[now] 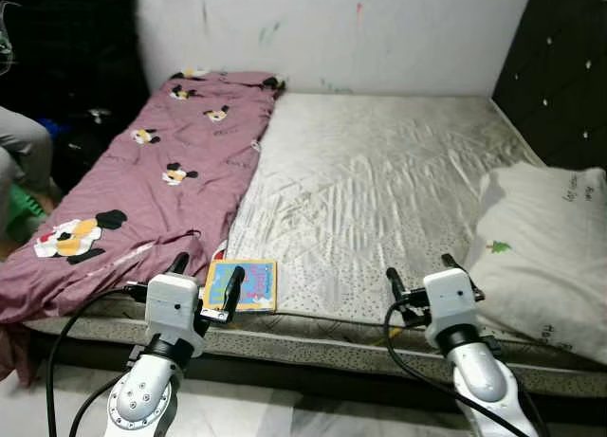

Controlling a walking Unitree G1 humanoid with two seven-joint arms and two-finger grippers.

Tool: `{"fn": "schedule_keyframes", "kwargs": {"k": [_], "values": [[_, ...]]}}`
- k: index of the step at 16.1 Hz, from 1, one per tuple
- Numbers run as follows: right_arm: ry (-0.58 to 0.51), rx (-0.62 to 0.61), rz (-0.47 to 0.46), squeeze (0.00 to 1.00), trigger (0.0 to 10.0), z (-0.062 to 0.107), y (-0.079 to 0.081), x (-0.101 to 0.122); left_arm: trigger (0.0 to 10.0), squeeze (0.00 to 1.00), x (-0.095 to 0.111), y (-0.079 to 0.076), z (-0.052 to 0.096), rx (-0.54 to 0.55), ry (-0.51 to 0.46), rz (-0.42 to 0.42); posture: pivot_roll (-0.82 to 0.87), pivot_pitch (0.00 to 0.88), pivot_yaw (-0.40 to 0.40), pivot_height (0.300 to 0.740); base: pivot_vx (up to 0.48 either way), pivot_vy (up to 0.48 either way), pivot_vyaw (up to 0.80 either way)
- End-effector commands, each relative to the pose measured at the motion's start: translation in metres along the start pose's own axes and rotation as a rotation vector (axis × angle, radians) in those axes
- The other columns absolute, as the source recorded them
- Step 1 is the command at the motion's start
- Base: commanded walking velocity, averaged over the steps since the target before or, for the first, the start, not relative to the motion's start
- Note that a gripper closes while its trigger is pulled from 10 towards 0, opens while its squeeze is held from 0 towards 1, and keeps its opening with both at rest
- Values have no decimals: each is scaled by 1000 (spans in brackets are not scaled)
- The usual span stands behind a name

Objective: Clean up the room

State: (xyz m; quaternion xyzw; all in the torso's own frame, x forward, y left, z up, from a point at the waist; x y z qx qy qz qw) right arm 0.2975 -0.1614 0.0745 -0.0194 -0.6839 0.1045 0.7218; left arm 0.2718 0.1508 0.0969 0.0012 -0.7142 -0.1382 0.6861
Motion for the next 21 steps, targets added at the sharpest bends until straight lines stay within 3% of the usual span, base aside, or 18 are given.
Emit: {"fn": "schedule_keyframes", "kwargs": {"k": [1, 12, 16, 19, 21], "values": [[-14, 5, -1, 0, 10000, -2, 2, 4, 10000, 0, 5, 5, -1, 4, -20, -7, -21, 0, 14, 740, 289, 0, 0], [-13, -1, -3, 0, 10000, -5, -1, 4, 10000, 0, 3, 5, -3, 10, -5, -6, -26, 0, 10, 740, 314, 0, 0], [-19, -1, -10, 0, 10000, -6, -1, 5, 10000, 0, 0, 8, -5, 31, 9, -16, -23, 0, 9, 740, 0, 0, 0], [-27, -34, -16, 0, 10000, -11, -6, 6, 10000, 0, -2, 17, -10, 84, 9, -19, -28, 0, 31, 740, 0, 0, 0], [-56, -85, -26, 0, 10000, -18, -15, 16, 10000, 0, 3, 27, -22, 147, -9, 3, -34, 0, 54, 740, 0, 0, -400]]}}
Point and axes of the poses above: a point about 5 cm out from each wrist's last joint towards the gripper, its own z axis pointing back from the gripper into the wrist, its own x axis along the axis of the wrist's last joint, y = z × x, the point moved 5 cm from there along -z, pointing out of the wrist towards the gripper, and after that the axes turned 7 degrees about -z, right-handed, at the moved point
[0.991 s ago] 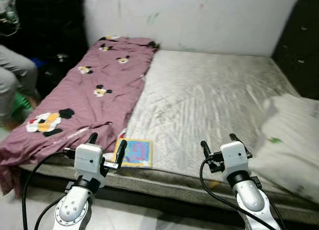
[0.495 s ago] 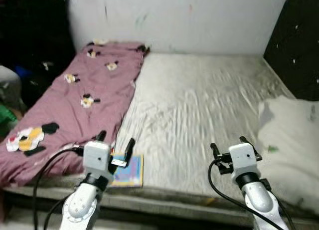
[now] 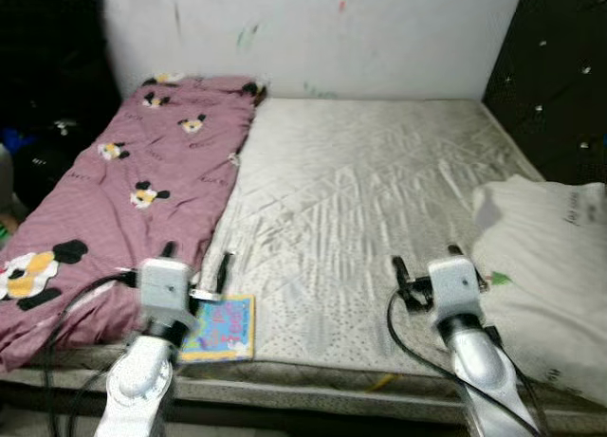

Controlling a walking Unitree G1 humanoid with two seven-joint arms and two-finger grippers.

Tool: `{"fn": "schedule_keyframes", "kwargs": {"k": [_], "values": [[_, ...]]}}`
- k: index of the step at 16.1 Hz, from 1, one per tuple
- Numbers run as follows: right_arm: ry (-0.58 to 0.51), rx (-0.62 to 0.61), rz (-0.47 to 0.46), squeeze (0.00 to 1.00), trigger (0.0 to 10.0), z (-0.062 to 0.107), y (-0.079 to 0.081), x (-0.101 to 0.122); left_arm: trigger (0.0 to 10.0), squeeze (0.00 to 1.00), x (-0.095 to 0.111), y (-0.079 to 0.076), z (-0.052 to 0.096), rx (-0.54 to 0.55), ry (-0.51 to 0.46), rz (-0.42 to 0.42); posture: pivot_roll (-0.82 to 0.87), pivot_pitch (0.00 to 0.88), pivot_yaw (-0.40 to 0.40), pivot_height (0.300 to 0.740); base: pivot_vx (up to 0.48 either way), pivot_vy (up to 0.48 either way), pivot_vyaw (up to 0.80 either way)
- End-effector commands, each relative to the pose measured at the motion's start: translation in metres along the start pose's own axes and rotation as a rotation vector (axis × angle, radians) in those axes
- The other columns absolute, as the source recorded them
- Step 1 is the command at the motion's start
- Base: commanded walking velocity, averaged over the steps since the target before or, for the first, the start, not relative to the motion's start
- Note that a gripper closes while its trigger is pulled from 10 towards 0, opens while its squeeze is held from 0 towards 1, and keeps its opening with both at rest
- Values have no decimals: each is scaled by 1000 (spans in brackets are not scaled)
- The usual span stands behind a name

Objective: Clean up the room

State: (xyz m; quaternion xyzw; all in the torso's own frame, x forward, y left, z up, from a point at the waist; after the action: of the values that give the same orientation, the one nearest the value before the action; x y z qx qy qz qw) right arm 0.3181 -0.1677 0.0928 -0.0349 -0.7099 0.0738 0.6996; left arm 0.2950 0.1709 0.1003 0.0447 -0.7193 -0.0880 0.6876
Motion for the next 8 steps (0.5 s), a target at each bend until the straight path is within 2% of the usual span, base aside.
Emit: {"fn": "schedule_keyframes", "kwargs": {"k": [1, 3, 4, 7, 8], "values": [[-5, -41, -11, 0, 10000, -2, -6, 2, 10000, 0, 6, 5, -9, 32, -22, -1, -45, 0, 61, 740, 0, 0, -800], [-12, -61, -17, 0, 10000, -4, -8, 4, 10000, 0, 6, 6, -13, 39, -25, -3, -49, 0, 66, 740, 0, 0, -800], [-42, -77, -31, 0, 10000, -7, -6, 11, 10000, 0, 3, 6, -20, 57, -21, -5, -68, 0, 93, 740, 0, 0, -800], [-67, -116, -66, 0, 10000, -10, -5, 16, 10000, 0, 2, 1, -26, 54, -18, -15, -72, 0, 125, 740, 0, 0, 0], [-64, -99, -76, 0, 10000, -11, 2, 15, 10000, 0, 3, 0, -30, 48, -21, -19, -75, 0, 128, 740, 0, 0, 0]]}}
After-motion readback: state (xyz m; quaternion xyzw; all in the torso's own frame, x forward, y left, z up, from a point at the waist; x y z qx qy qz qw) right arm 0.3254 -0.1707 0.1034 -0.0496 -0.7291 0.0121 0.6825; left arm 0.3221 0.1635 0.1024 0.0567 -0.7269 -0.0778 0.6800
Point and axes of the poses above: a point about 5 cm out from each wrist's last joint towards the gripper, its own z axis pointing back from the gripper into the wrist, its own x axis along the axis of the wrist's last joint, y = z × x, the point moved 5 cm from there along -z, pointing out of the wrist towards the gripper, and after that the axes turned 7 degrees about -z, right-handed, at the moved point
